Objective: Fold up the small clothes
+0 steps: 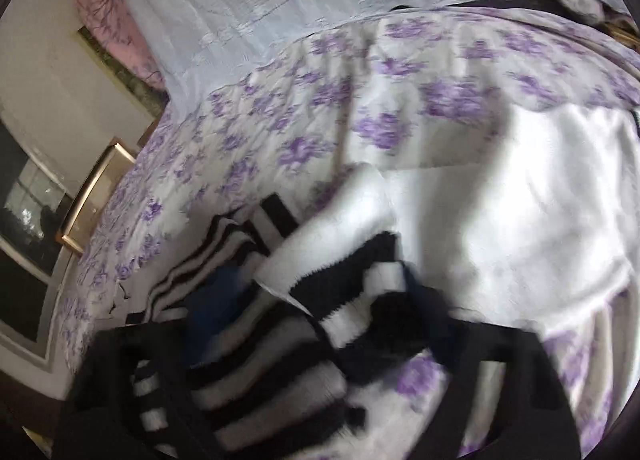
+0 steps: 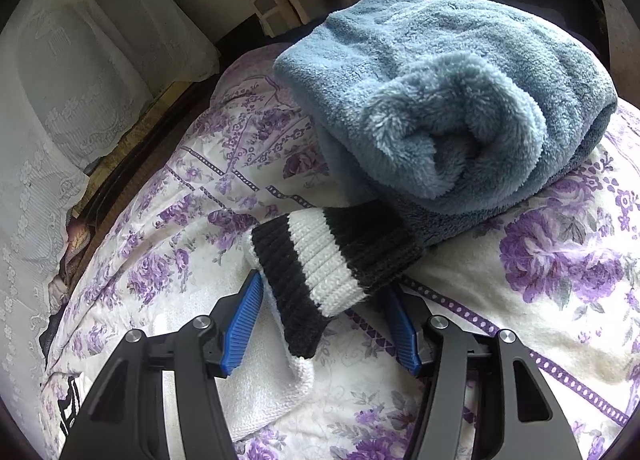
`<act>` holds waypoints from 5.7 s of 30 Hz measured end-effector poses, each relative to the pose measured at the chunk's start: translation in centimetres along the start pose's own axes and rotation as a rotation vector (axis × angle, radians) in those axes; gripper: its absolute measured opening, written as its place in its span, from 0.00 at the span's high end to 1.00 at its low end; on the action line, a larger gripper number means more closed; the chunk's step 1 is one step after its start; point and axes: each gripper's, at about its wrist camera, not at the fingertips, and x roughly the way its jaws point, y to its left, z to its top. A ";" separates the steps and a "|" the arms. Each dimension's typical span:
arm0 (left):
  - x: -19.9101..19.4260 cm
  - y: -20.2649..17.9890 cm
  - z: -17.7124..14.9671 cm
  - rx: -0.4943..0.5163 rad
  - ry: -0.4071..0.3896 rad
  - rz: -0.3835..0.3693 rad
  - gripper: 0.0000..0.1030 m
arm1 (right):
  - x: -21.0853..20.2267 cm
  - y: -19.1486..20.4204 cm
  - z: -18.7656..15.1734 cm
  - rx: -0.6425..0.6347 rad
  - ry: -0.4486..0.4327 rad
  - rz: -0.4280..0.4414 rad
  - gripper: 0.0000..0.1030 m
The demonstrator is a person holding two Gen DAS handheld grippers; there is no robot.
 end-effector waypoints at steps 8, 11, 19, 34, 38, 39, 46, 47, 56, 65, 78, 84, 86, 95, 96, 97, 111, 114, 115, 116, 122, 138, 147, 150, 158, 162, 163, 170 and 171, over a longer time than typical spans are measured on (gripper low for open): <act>7.9 11.1 1.6 -0.379 0.227 0.128 0.41 | 0.3 0.1 0.1 -0.014 0.009 -0.013 0.42; 6.5 12.3 0.4 -0.484 0.189 0.094 0.30 | 0.0 -0.1 0.1 -0.005 0.005 -0.007 0.43; -7.9 2.6 1.8 -0.262 -0.109 -0.272 0.08 | -1.6 -3.1 1.3 0.191 0.001 0.167 0.46; -17.1 -30.8 -3.6 0.378 -0.031 -0.565 0.04 | 0.0 -0.3 0.8 -0.075 0.068 -0.045 0.67; -16.5 -30.0 -3.5 0.322 -0.048 -0.610 0.04 | -2.3 -0.4 1.5 -0.052 -0.019 -0.063 0.71; -16.6 -29.4 -3.3 0.306 -0.042 -0.620 0.04 | -3.4 0.2 1.5 -0.074 -0.062 -0.079 0.66; -19.4 -28.9 -2.5 0.337 -0.137 -0.649 0.04 | -9.4 5.3 0.4 -0.323 -0.404 -0.054 0.43; -19.0 -29.4 -2.8 0.351 -0.131 -0.638 0.04 | -7.7 5.8 0.3 -0.352 -0.294 0.011 0.43; -17.6 -26.4 -5.2 0.387 -0.078 -0.691 0.04 | -5.8 10.7 -5.2 -0.643 0.013 0.181 0.42; -13.3 -15.4 -11.6 0.343 -0.041 -0.715 0.04 | -8.4 15.2 -19.5 -1.089 0.243 0.344 0.40; -16.0 -5.8 -20.4 0.246 0.059 -0.969 0.04 | -14.7 7.5 -19.5 -0.843 0.416 0.523 0.53; -16.5 -9.1 -21.4 0.303 0.029 -0.941 0.29 | -15.2 7.2 -20.6 -0.810 0.446 0.551 0.86; -17.0 -7.8 -21.4 0.295 0.015 -0.938 0.84 | -15.7 6.8 -20.1 -0.786 0.429 0.568 0.87; -16.3 -3.3 -22.8 0.275 0.079 -0.941 0.79 | -16.0 6.6 -20.6 -0.920 0.400 0.493 0.87; -16.5 -3.2 -22.8 0.276 0.072 -0.915 0.77 | -16.5 6.7 -20.5 -0.928 0.375 0.481 0.86; -17.1 -2.8 -22.7 0.279 0.059 -0.913 0.77 | -17.5 6.9 -20.3 -0.934 0.320 0.476 0.85; -20.8 -5.6 -23.7 0.426 -0.039 -0.852 0.04 | -20.6 7.1 -22.9 -1.104 0.374 0.565 0.79; -22.2 -5.8 -22.0 0.409 -0.106 -0.858 0.04 | -19.1 7.8 -22.3 -1.031 0.445 0.585 0.65; -22.0 -6.7 -21.7 0.425 -0.097 -0.855 0.04 | -17.9 7.9 -22.7 -1.024 0.495 0.580 0.63; -21.5 -7.7 -21.7 0.450 -0.075 -0.841 0.04 | -17.3 7.8 -22.9 -1.007 0.509 0.589 0.63; -19.8 -10.6 -18.8 0.426 0.012 -0.765 0.04 | -16.2 4.9 -13.7 -0.679 0.320 0.522 0.65; -22.1 -31.7 -6.9 0.421 -0.108 -0.702 0.04 | -0.4 -3.2 0.5 0.140 0.184 0.153 0.69; -20.8 -31.7 -8.1 0.394 -0.123 -0.769 0.04 | 0.4 -2.5 0.4 0.097 0.014 0.124 0.81; -20.6 -31.3 -8.0 0.381 -0.119 -0.787 0.04 | 0.1 -2.2 0.5 0.063 -0.014 0.137 0.85; -19.6 -28.8 -7.4 0.269 -0.093 -0.871 0.04 | -2.0 0.4 0.2 -0.060 -0.058 0.184 0.88; -18.9 -28.0 -6.9 0.232 -0.086 -0.844 0.04 | -3.2 2.6 0.1 -0.083 -0.057 0.209 0.89; -18.6 -27.9 -6.8 0.224 -0.077 -0.848 0.04 | -3.5 3.1 0.0 -0.082 -0.050 0.225 0.89; -18.6 -27.7 -6.6 0.225 -0.078 -0.851 0.04 | -5.6 8.6 -2.8 -0.185 -0.012 0.314 0.89; -18.5 -27.6 -6.5 0.220 -0.077 -0.850 0.04 | -6.1 9.6 -3.3 -0.206 -0.009 0.329 0.89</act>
